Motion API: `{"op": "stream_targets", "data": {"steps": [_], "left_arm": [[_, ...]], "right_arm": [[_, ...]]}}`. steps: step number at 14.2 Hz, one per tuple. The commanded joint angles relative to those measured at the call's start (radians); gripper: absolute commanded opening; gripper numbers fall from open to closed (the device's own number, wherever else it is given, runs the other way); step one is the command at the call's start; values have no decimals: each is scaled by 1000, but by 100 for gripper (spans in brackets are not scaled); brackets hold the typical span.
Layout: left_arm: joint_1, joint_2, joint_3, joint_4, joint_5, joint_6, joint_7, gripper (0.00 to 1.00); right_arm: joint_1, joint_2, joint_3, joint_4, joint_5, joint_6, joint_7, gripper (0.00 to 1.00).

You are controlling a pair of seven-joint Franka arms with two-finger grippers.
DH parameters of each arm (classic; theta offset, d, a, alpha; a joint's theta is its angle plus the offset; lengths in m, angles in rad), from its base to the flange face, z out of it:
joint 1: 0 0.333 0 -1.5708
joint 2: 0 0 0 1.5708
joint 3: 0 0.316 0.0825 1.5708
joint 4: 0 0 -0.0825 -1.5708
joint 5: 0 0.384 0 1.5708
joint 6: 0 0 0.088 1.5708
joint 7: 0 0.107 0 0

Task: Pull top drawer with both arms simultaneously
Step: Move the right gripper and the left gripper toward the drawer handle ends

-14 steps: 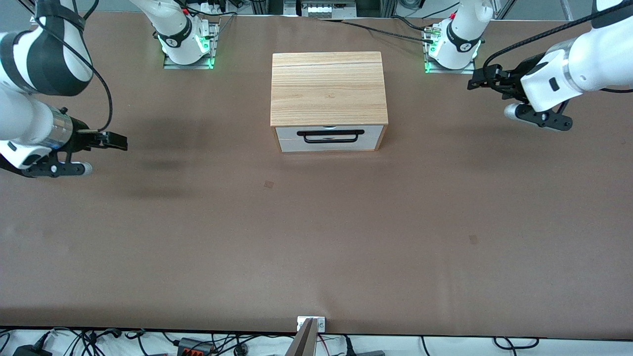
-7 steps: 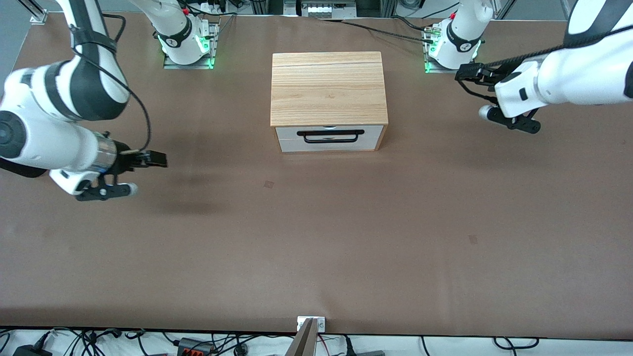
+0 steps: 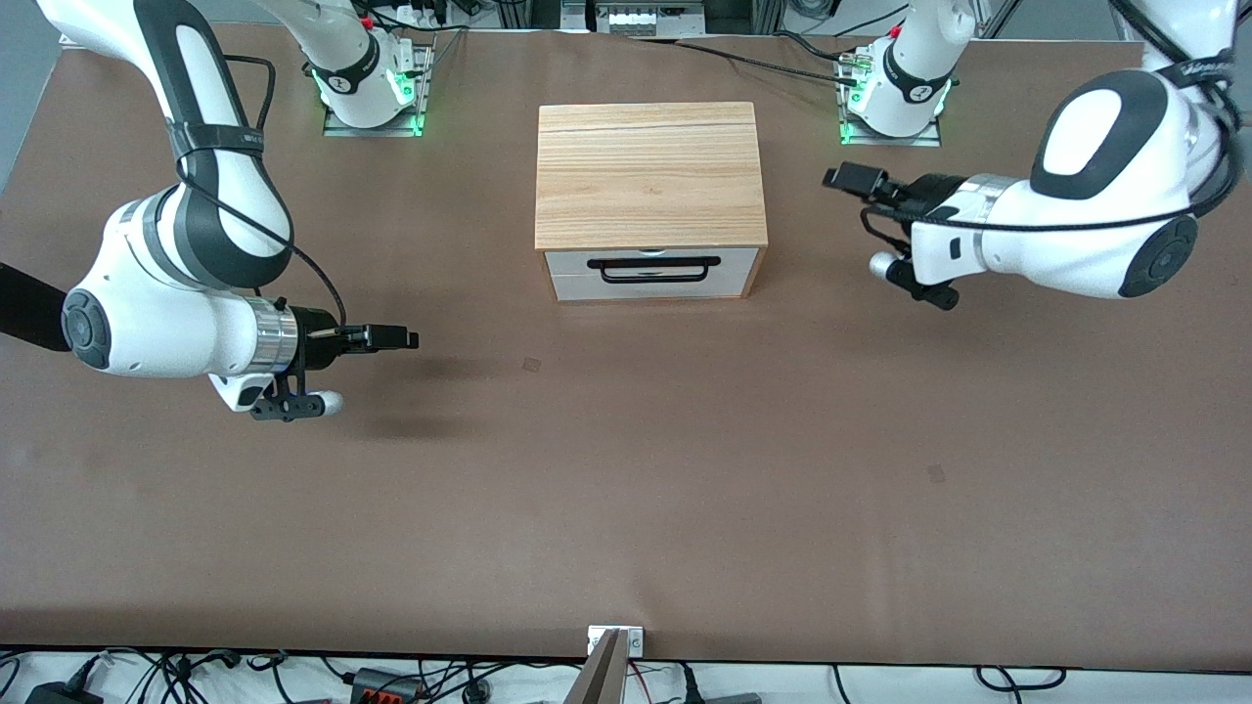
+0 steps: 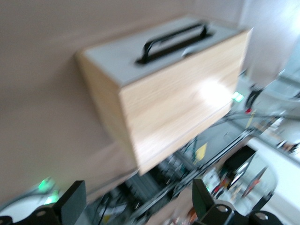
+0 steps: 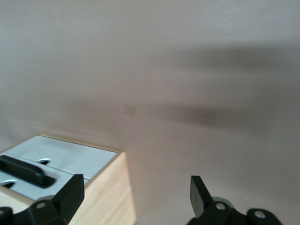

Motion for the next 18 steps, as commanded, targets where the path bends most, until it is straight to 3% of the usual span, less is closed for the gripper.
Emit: {"op": "stream_targets", "data": {"steps": [1, 4, 8, 10, 15, 18], "left_arm": [[-17, -5, -15, -68, -112, 191, 74, 100], [-7, 5, -17, -136, -220, 282, 167, 100], [-27, 28, -20, -318, -556, 448, 466, 100], [-31, 86, -23, -341, -664, 450, 607, 100], [-40, 241, -86, -389, -961, 490, 981, 100], [-40, 307, -141, -410, -1103, 491, 1143, 100]], "right_arm": [[3, 38, 3, 19, 145, -15, -63, 100], [26, 61, 3, 7, 274, -16, -226, 100], [29, 61, 3, -65, 436, -18, -445, 100], [29, 61, 3, -131, 593, -18, -566, 100], [48, 102, 22, -216, 847, -21, -820, 100], [91, 105, 24, -231, 888, -21, -851, 100]]}}
